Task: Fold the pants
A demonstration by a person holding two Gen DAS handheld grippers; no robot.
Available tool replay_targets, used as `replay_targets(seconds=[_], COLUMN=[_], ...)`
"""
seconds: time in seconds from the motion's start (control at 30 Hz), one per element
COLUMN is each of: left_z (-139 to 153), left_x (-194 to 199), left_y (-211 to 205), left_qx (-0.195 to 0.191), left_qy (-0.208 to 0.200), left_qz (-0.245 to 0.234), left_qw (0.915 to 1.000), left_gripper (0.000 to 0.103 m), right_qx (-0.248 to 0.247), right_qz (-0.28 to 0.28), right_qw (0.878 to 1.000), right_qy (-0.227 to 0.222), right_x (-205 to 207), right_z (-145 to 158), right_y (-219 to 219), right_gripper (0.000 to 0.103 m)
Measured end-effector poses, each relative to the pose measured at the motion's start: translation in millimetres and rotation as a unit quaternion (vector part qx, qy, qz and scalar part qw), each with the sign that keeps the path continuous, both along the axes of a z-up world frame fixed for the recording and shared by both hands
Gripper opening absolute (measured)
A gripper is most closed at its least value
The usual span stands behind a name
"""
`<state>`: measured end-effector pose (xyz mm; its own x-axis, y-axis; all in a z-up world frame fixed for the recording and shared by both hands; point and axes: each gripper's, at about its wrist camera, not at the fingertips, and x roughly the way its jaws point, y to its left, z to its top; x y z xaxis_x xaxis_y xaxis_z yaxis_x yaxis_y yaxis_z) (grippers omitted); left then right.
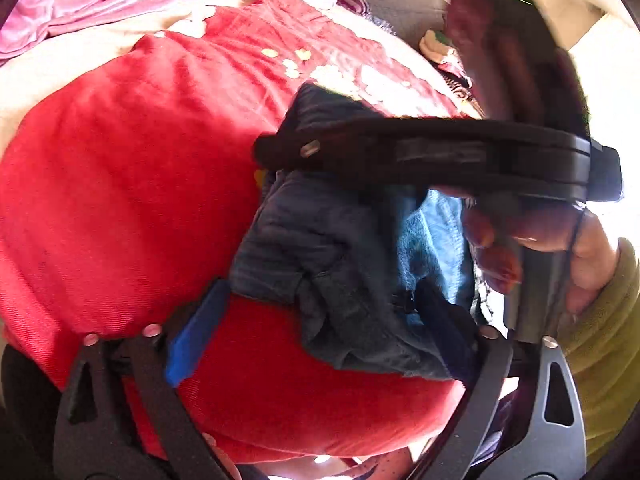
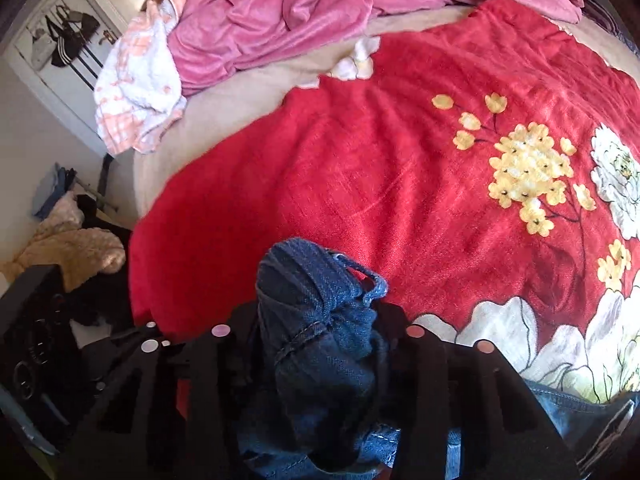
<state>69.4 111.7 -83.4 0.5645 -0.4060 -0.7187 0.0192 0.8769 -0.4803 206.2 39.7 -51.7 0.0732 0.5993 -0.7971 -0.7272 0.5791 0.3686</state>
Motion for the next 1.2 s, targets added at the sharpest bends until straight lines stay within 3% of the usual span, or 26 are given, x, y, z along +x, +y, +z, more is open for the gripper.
replay_targets(seconds=[0.17,0.37,0.47,0.57,0.9,1.0,1.13,1.2], left_z=[18,43,57,69,81,78,77,78], left_x=[3,14,19,16,11,5,-7,-13], left_y=[-14,-53,-80,-107,-182,-186,-173,-166], left_qx=[-0.01,-0.03,-0.025,-0.018,0.001,-0.005,-0.024,-0.008], left_qy=[-0.031,-0.048,-0.063,-0.076,-0.081,-0.072,-0.056,-0.063], left_qz=[-0.027,-0.076,-0.095,-0.114,-0.179,-0.208,-0.198,-0.185], left_qw=[0.9991,0.9955,0.9931,0.9904,0.9805,0.9755,0.9784,0.9806], left_gripper=[0.091,0.09,0.085,0.078,0.078,0.078,0.078,0.078], right_qx=[0.086,0.122,0.135,0.149,0.17,0.164,0.184,0.183], right_qz=[-0.028,-0.062,-0.078,-0.093,-0.138,-0.171,-0.233,-0.257], right_qw=[0.996,0.99,0.987,0.983,0.975,0.971,0.955,0.948], right_qy=[-0.024,-0.04,-0.045,-0.045,-0.045,-0.038,-0.027,-0.027], right_x=[-13,-17,-19,-18,-14,-17,-29,-39], right_z=[43,64,68,68,60,49,36,32], right_y=[-57,-114,-143,-169,-249,-272,-317,-333], right_gripper=[0.038,0.038,0.038,0.038,0.038,0.045,0.045,0.052])
